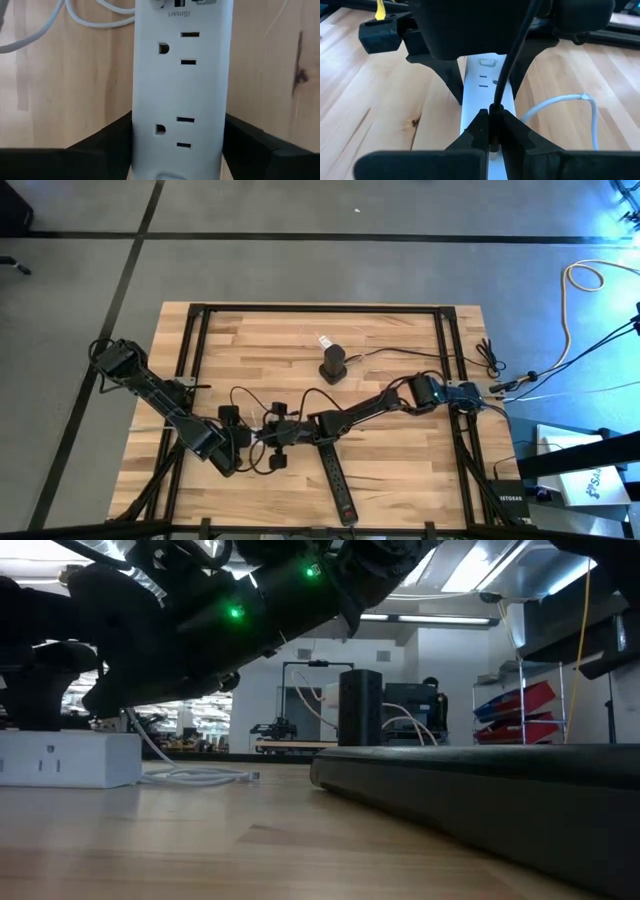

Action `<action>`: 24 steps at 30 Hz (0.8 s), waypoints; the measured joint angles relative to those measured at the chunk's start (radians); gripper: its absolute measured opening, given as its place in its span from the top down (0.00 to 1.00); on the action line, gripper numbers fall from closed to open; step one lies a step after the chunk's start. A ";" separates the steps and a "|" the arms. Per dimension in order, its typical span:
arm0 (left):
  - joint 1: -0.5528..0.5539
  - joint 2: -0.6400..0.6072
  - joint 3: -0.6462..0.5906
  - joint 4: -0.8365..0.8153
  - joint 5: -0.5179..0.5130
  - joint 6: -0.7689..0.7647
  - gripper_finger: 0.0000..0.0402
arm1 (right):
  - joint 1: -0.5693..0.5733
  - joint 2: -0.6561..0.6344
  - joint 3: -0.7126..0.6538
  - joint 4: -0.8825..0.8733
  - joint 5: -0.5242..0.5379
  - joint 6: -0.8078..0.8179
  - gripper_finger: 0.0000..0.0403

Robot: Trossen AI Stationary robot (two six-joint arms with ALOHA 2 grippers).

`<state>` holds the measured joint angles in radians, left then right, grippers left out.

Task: Insert USB
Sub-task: Insert the black USB cable into the white outlet extension

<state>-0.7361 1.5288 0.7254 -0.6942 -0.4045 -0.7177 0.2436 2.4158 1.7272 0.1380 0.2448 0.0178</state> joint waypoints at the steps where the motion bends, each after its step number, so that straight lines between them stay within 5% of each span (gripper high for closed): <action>1: 0.000 0.000 0.000 0.002 -0.001 0.000 0.42 | 0.000 -0.001 0.001 -0.018 -0.002 0.001 0.98; 24: -0.002 0.000 0.000 0.000 -0.001 -0.013 0.41 | -0.002 0.028 -0.009 0.129 -0.002 0.001 0.98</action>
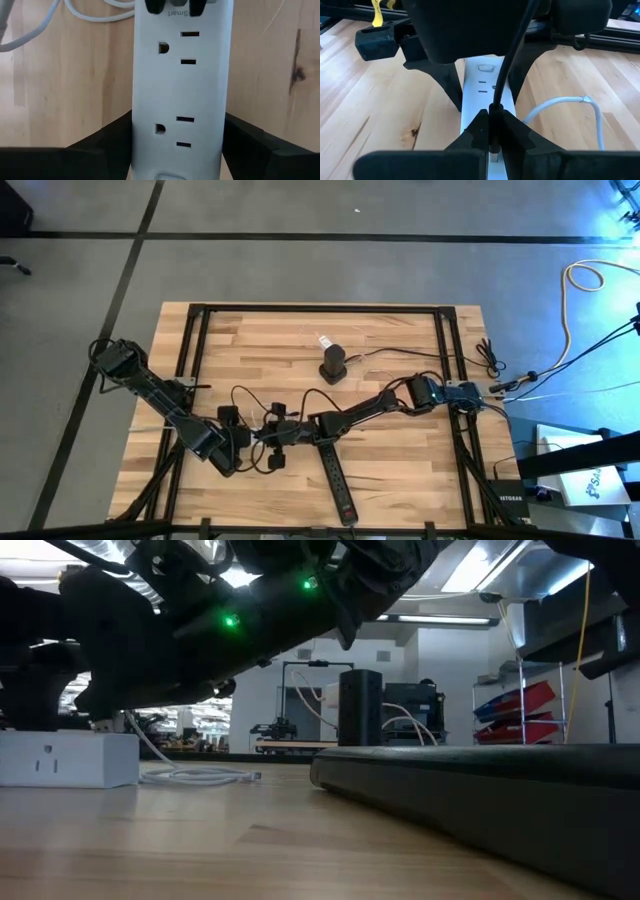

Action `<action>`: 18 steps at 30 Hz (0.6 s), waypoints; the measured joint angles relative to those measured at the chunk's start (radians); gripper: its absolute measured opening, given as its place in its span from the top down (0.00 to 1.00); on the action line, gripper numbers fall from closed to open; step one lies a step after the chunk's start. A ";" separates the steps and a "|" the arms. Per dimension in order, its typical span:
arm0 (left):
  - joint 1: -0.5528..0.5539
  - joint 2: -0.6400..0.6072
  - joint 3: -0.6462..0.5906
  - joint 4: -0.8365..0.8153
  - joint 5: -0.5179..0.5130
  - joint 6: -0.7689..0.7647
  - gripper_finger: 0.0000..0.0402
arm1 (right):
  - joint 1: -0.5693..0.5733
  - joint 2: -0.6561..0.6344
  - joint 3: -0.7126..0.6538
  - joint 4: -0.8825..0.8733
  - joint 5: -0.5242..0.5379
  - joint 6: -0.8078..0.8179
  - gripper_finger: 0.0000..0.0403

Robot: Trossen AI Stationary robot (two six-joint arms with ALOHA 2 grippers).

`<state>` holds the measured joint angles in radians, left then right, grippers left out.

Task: Insert USB
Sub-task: Insert the black USB cable into the white outlet extension

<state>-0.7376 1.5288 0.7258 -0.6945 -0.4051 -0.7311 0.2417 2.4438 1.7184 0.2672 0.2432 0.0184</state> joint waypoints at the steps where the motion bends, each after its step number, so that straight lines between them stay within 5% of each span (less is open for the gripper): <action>1: 0.000 0.000 0.000 -0.001 0.002 -0.001 0.41 | 0.000 0.008 0.000 0.019 0.000 0.000 0.98; 18: 0.000 0.000 0.000 0.009 0.000 -0.005 0.41 | 0.013 0.025 0.007 -0.057 -0.002 0.054 0.98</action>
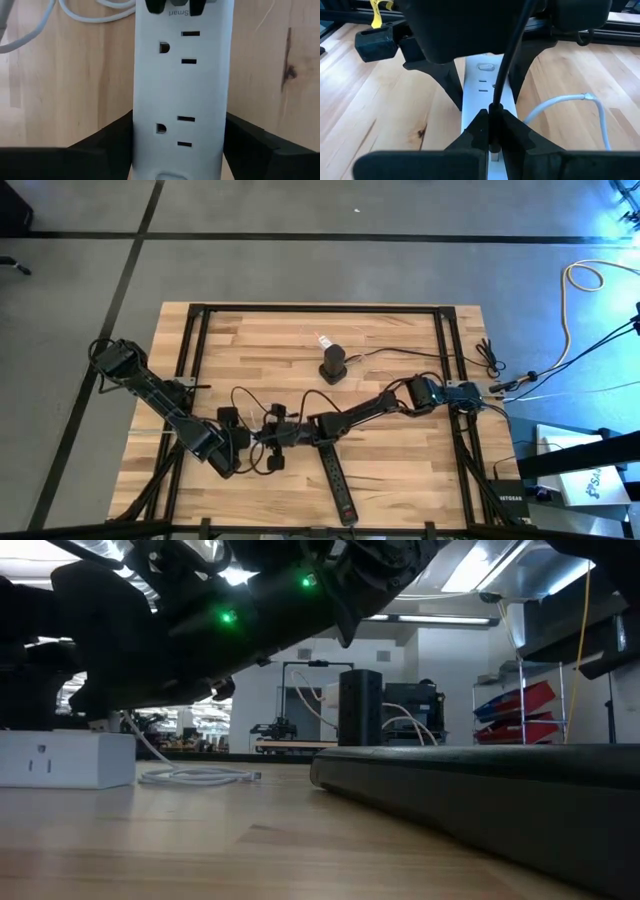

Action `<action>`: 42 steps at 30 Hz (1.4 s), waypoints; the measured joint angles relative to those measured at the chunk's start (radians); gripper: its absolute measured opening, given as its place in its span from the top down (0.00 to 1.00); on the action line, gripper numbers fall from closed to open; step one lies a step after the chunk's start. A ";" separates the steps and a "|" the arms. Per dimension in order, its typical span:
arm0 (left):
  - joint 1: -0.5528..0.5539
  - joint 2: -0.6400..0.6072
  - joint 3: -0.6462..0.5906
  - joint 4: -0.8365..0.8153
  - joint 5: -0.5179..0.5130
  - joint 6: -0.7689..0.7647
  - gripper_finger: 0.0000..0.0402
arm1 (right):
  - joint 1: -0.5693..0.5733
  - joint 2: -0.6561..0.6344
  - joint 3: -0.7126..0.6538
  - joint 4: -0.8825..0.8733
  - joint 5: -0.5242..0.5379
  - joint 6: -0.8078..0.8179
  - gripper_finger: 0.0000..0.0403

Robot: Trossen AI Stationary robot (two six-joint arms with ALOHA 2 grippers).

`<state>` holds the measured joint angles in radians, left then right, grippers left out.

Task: Insert USB
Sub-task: Insert the black USB cable into the white outlet extension

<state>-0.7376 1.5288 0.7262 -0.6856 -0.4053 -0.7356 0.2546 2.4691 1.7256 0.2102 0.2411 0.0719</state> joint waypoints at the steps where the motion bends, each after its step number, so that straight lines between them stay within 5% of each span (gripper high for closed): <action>1: 0.000 0.000 0.001 0.000 0.000 0.001 0.41 | 0.001 -0.001 0.000 -0.005 0.004 0.001 0.98; 12: 0.001 0.000 0.002 -0.001 -0.005 -0.001 0.41 | 0.037 0.000 -0.002 -0.012 0.106 0.016 0.98; 34: 0.001 0.000 0.001 -0.003 -0.021 -0.040 0.41 | 0.047 -0.003 0.002 -0.068 0.115 0.064 0.97; 42: 0.001 0.000 0.000 -0.004 -0.027 -0.048 0.41 | 0.048 0.001 -0.001 -0.039 0.154 0.080 0.80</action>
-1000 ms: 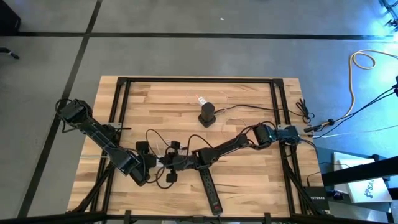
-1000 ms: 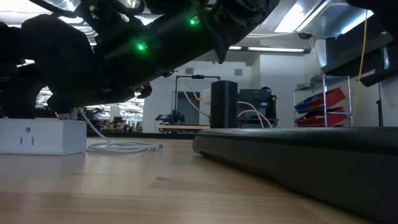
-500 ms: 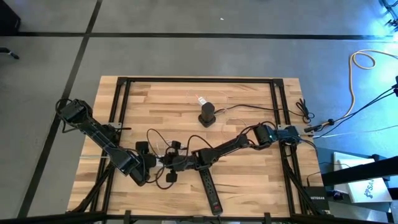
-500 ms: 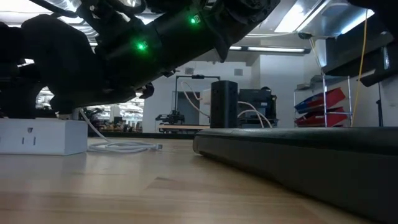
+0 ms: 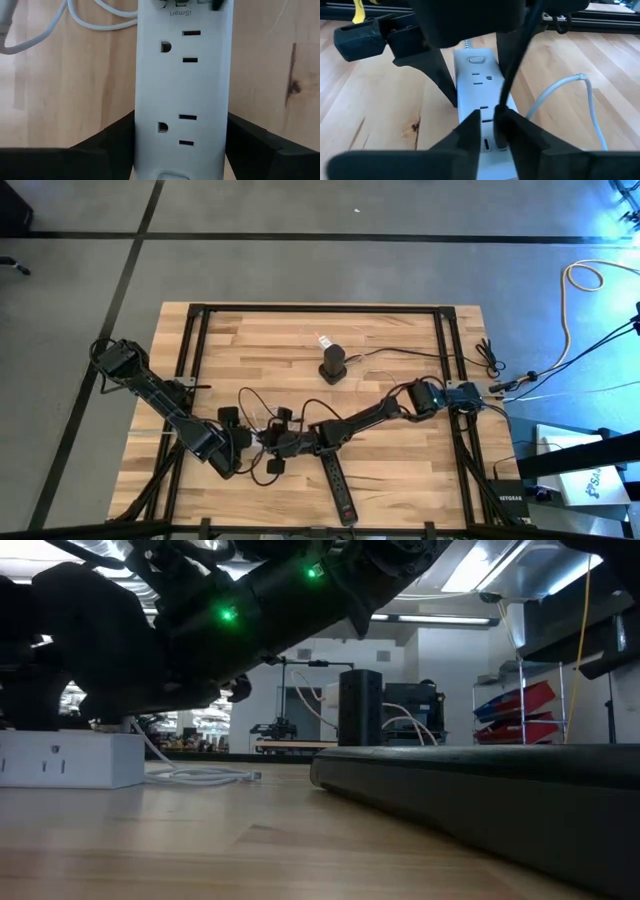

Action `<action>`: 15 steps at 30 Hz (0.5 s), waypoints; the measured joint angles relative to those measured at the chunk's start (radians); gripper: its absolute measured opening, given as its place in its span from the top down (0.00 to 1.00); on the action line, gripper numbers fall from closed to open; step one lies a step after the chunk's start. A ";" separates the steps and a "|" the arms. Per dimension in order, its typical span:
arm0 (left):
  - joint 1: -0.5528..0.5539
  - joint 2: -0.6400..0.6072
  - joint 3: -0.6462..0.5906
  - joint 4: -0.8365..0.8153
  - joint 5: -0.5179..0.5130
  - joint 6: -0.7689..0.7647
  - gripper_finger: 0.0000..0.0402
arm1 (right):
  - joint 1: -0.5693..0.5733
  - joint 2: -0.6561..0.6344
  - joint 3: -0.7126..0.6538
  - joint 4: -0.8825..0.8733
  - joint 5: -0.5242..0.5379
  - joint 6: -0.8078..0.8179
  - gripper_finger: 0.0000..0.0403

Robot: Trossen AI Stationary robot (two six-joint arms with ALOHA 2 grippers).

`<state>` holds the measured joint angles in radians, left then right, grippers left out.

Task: Insert USB
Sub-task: Insert the black USB cable into the white outlet extension

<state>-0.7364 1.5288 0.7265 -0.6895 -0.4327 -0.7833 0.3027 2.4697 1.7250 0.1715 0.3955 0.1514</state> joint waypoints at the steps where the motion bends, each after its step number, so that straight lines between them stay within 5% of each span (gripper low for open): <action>1: 0.000 0.000 0.000 0.000 0.000 0.000 0.41 | 0.001 0.001 -0.001 0.007 0.005 -0.001 0.77; 8: 0.000 0.000 -0.001 -0.008 0.001 -0.002 0.41 | 0.001 0.004 -0.005 0.085 0.002 -0.056 0.61; 15: 0.000 0.000 -0.001 -0.006 0.001 0.004 0.41 | 0.007 0.007 -0.007 0.122 0.007 -0.096 0.59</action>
<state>-0.7365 1.5288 0.7258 -0.6960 -0.4313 -0.7795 0.3096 2.4765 1.7176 0.2937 0.4030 0.0553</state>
